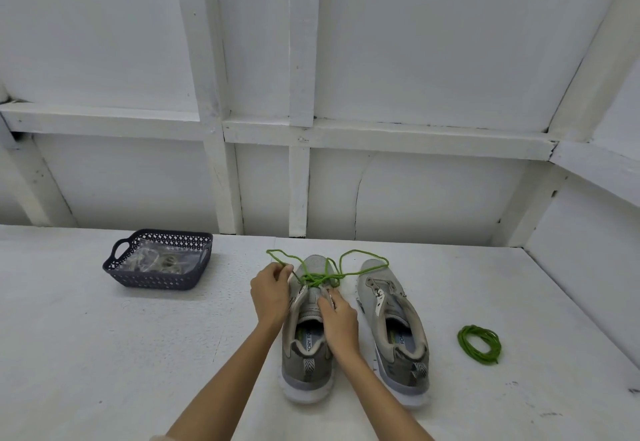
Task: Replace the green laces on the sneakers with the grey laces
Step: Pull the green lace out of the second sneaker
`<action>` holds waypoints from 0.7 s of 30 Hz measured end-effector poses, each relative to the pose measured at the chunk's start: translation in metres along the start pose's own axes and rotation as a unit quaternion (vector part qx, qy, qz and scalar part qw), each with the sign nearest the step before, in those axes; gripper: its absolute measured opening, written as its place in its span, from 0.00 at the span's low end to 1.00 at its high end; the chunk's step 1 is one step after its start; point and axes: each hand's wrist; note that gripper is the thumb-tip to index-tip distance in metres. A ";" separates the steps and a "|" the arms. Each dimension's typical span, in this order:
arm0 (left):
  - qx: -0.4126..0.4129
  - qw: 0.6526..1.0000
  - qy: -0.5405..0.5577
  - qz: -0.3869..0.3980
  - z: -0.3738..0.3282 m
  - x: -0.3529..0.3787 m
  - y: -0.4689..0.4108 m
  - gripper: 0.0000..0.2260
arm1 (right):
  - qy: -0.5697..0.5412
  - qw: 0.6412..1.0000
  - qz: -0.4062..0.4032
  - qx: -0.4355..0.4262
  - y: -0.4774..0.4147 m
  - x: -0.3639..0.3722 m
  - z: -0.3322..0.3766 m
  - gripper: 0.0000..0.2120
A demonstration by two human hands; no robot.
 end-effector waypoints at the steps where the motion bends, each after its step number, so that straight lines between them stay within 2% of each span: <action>1: -0.004 1.000 0.006 0.007 0.000 0.000 -0.001 0.09 | -0.004 1.000 0.000 0.001 0.000 0.000 0.000 0.17; 5: -0.014 0.989 -0.058 0.135 0.009 0.002 -0.005 0.10 | -0.007 1.000 0.001 0.001 0.001 0.000 0.001 0.17; 6: -0.010 0.991 -0.056 0.124 0.009 0.002 -0.004 0.09 | -0.010 1.000 0.002 0.001 0.001 0.000 0.000 0.17; 10: -0.011 0.999 0.028 -0.020 0.000 -0.002 -0.004 0.07 | -0.012 1.000 0.010 0.007 0.000 0.002 0.000 0.18; 11: -0.019 0.999 0.031 -0.011 0.000 -0.003 -0.005 0.07 | -0.013 1.000 0.011 0.008 0.000 0.002 -0.001 0.18; 14: -0.030 0.994 -0.020 0.100 0.008 -0.001 -0.009 0.12 | -0.010 1.000 0.008 0.002 0.000 0.003 -0.001 0.15; 16: -0.032 0.990 -0.040 0.134 0.011 0.001 -0.007 0.09 | -0.017 1.000 0.005 -0.001 0.000 0.003 -0.001 0.13; 18: -0.027 0.995 -0.019 0.099 0.011 0.003 -0.004 0.06 | -0.014 1.000 0.001 -0.003 0.000 0.001 -0.001 0.14; 21: -0.033 0.999 0.028 0.025 0.005 0.004 0.000 0.06 | -0.003 1.000 0.003 -0.001 0.000 -0.001 -0.001 0.17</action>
Point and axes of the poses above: each hand's wrist, its own y-axis away from the middle knuckle, its own x-axis out of the palm, z = x × y, and after that the axes turned 5 degrees about y, right-handed
